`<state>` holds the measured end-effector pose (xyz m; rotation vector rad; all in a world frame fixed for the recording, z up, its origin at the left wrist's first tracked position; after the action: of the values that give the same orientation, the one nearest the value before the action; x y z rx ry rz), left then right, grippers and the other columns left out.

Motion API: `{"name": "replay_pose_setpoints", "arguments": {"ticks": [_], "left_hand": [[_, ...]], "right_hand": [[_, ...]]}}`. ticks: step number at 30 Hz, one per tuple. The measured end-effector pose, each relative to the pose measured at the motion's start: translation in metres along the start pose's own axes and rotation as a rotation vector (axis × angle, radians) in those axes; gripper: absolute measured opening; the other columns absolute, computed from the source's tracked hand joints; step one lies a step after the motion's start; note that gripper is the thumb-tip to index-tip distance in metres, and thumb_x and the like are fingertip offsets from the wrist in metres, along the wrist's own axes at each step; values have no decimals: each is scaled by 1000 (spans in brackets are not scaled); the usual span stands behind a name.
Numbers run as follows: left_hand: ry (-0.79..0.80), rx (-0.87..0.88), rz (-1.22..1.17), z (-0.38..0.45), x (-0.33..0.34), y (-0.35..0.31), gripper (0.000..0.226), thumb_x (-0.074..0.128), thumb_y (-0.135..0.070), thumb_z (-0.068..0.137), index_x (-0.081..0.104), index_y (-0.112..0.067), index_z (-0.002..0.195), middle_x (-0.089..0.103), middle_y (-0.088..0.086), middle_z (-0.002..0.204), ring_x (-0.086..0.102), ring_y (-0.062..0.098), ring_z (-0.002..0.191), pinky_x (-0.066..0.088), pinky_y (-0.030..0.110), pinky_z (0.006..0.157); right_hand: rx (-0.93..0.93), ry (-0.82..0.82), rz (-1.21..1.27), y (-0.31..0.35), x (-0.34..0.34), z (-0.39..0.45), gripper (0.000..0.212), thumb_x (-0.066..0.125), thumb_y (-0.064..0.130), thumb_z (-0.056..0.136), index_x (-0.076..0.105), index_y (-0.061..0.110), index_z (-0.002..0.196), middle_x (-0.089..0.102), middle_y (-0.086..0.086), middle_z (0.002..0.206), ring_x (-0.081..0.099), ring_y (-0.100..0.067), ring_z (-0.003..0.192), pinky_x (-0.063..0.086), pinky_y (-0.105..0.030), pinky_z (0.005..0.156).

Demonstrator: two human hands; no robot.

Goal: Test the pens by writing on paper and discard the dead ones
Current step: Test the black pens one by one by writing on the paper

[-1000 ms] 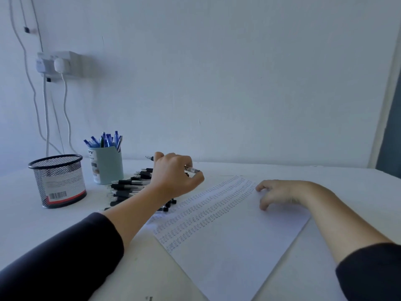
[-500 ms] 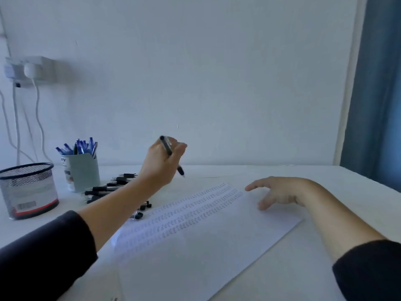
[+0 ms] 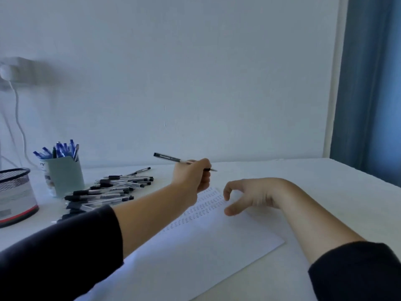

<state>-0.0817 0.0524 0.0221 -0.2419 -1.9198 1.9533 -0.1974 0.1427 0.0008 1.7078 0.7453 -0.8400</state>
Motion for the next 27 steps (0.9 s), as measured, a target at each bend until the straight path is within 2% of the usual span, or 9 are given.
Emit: {"name": "replay_pose_setpoints", "arguments": {"ticks": [2, 4, 8, 11, 14, 16, 19, 22, 27], "left_hand": [[-4, -6, 33, -4, -6, 11, 12, 58, 1, 83, 54, -3, 72, 50, 10, 57, 41, 16, 42, 36, 20, 41], [25, 3, 107, -8, -11, 17, 13, 56, 0, 83, 55, -1, 70, 54, 13, 56, 45, 19, 40, 38, 21, 41], [112, -24, 238, -11, -19, 16, 15, 53, -3, 84, 61, 2, 71, 59, 14, 53, 50, 21, 39, 40, 21, 40], [138, -76, 260, -12, -25, 15, 18, 53, -6, 85, 63, 1, 73, 63, 16, 60, 57, 23, 45, 45, 22, 43], [98, -28, 228, -10, -25, 4, 14, 61, -7, 86, 64, 1, 75, 66, 14, 63, 61, 21, 49, 48, 24, 45], [87, 32, 193, -10, -18, -3, 13, 65, -5, 85, 63, -2, 73, 64, 13, 62, 59, 19, 47, 47, 23, 45], [86, 67, 162, -14, -8, 3, 15, 62, 1, 83, 58, -4, 70, 60, 12, 59, 55, 17, 45, 45, 21, 43], [97, 72, 258, -16, -4, 17, 12, 61, 2, 78, 57, -4, 69, 61, 14, 60, 53, 19, 46, 43, 22, 42], [62, 123, 443, -15, -7, 18, 15, 62, -1, 71, 58, -8, 57, 58, 5, 49, 39, 13, 37, 28, 17, 39]], "right_hand": [[-46, -31, 65, -2, -6, 2, 29, 75, 31, 78, 57, 39, 98, 41, 3, 133, 39, -18, 125, 32, -35, 106], [-20, -18, 51, -8, -5, 3, 39, 75, 28, 78, 57, 46, 108, 39, 5, 139, 38, -17, 127, 32, -36, 107], [4, 76, -27, -1, 7, 4, 58, 75, 35, 77, 48, 55, 125, 31, 8, 148, 29, -17, 137, 27, -39, 112], [-2, 96, -80, 9, 12, 6, 63, 74, 43, 76, 43, 58, 128, 30, 6, 146, 27, -19, 137, 24, -40, 113], [18, 112, -116, 11, 16, 11, 69, 75, 51, 72, 37, 62, 129, 31, 7, 142, 26, -21, 137, 25, -44, 112], [23, 130, -101, 11, 18, 12, 70, 76, 52, 71, 37, 62, 129, 31, 10, 142, 28, -21, 136, 28, -43, 111], [12, 129, -115, 9, 18, 12, 73, 75, 54, 70, 36, 62, 130, 23, 14, 153, 26, -17, 139, 26, -41, 113], [-1, 128, -133, 8, 17, 9, 80, 73, 52, 74, 28, 57, 139, 8, 16, 158, 14, -15, 145, 18, -38, 115], [-1, 141, -88, 8, 20, 7, 81, 75, 49, 73, 29, 56, 139, 8, 16, 157, 11, -14, 146, 17, -38, 116]]}}
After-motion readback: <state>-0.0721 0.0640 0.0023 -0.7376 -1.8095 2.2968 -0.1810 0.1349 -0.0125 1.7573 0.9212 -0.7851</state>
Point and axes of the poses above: each hand's wrist, its own z-axis towards the middle knuckle, its own x-axis out of the palm, y = z × x, the point moved 8 cm from there along z, towards the middle knuckle
